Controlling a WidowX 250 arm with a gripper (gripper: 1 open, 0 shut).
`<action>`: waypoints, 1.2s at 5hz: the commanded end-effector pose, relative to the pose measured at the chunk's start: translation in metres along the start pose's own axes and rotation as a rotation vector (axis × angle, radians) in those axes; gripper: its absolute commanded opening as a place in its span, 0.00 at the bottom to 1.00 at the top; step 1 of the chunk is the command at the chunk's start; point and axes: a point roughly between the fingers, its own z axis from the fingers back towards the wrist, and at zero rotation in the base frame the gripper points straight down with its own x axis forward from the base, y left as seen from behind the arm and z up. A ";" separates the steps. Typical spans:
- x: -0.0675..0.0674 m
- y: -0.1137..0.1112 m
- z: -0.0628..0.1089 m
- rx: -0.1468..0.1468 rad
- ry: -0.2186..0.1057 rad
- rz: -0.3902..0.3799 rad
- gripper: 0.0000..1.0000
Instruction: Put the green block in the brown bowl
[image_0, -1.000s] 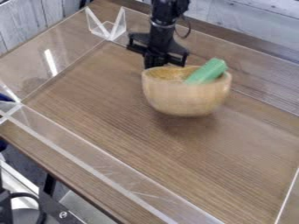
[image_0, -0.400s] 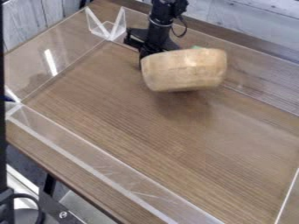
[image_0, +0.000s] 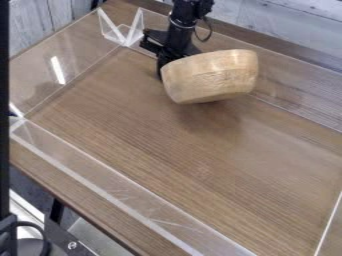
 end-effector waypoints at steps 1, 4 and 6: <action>0.003 0.010 0.001 0.027 0.012 0.039 0.00; -0.017 0.012 0.003 0.092 0.045 -0.021 1.00; -0.030 0.007 0.010 0.100 0.058 -0.091 0.00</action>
